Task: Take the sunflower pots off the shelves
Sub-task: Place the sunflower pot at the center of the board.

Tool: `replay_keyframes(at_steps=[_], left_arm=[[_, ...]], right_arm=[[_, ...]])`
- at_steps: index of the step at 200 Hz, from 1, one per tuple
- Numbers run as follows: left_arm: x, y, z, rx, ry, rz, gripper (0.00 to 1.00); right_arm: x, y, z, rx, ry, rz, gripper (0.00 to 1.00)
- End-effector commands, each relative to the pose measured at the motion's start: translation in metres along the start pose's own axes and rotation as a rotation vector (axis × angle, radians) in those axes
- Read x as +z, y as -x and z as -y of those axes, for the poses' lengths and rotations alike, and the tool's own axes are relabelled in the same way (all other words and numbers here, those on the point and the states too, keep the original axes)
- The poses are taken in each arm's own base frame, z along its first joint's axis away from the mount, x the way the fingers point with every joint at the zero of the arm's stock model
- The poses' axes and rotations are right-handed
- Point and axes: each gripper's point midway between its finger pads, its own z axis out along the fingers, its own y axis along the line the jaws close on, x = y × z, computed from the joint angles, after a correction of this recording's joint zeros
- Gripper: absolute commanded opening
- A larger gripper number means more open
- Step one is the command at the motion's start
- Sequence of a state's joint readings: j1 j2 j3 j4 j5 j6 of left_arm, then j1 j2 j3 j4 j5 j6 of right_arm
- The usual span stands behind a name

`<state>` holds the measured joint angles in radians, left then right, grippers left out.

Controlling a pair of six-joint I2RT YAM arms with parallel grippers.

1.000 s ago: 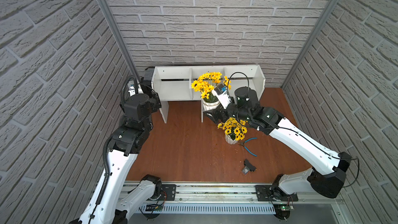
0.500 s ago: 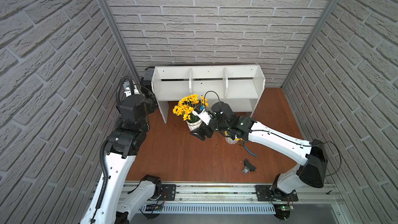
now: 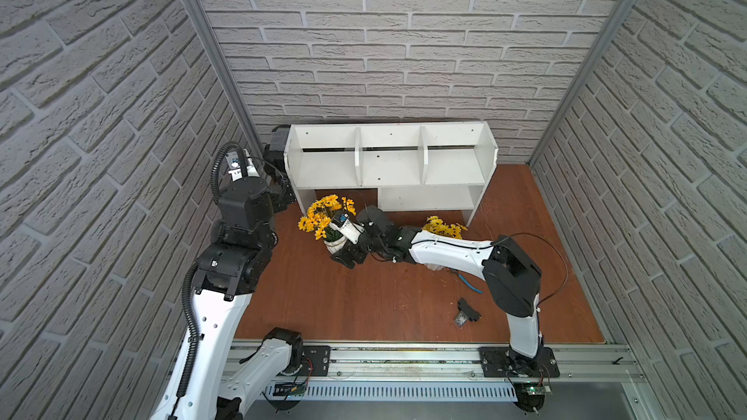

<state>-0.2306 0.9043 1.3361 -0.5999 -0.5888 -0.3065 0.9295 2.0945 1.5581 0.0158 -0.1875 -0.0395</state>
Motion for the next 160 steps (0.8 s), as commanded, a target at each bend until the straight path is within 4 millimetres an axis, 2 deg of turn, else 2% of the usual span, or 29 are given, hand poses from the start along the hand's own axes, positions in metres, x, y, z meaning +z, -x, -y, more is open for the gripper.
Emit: replay_keyframes(at_steps=[1, 31, 83, 122, 160], left_arm=[[-0.004, 0.008, -0.003, -0.004, 0.000, 0.027, 0.98], [-0.005, 0.008, -0.003, 0.001, 0.000, 0.027, 0.98], [-0.001, 0.006, 0.000, 0.003, -0.007, 0.022, 0.98], [0.002, -0.001, 0.003, -0.005, -0.019, 0.008, 0.98], [0.003, -0.005, 0.004, -0.008, -0.024, 0.004, 0.98]], right_arm=[[0.001, 0.076, -0.009, -0.057, -0.007, 0.245, 0.34], [0.031, 0.063, -0.003, -0.030, -0.024, 0.247, 0.34], [0.071, 0.023, -0.004, -0.012, -0.052, 0.209, 0.35], [0.078, 0.007, 0.002, -0.014, -0.085, 0.187, 0.36], [0.083, -0.020, -0.005, -0.010, -0.070, 0.132, 0.38]])
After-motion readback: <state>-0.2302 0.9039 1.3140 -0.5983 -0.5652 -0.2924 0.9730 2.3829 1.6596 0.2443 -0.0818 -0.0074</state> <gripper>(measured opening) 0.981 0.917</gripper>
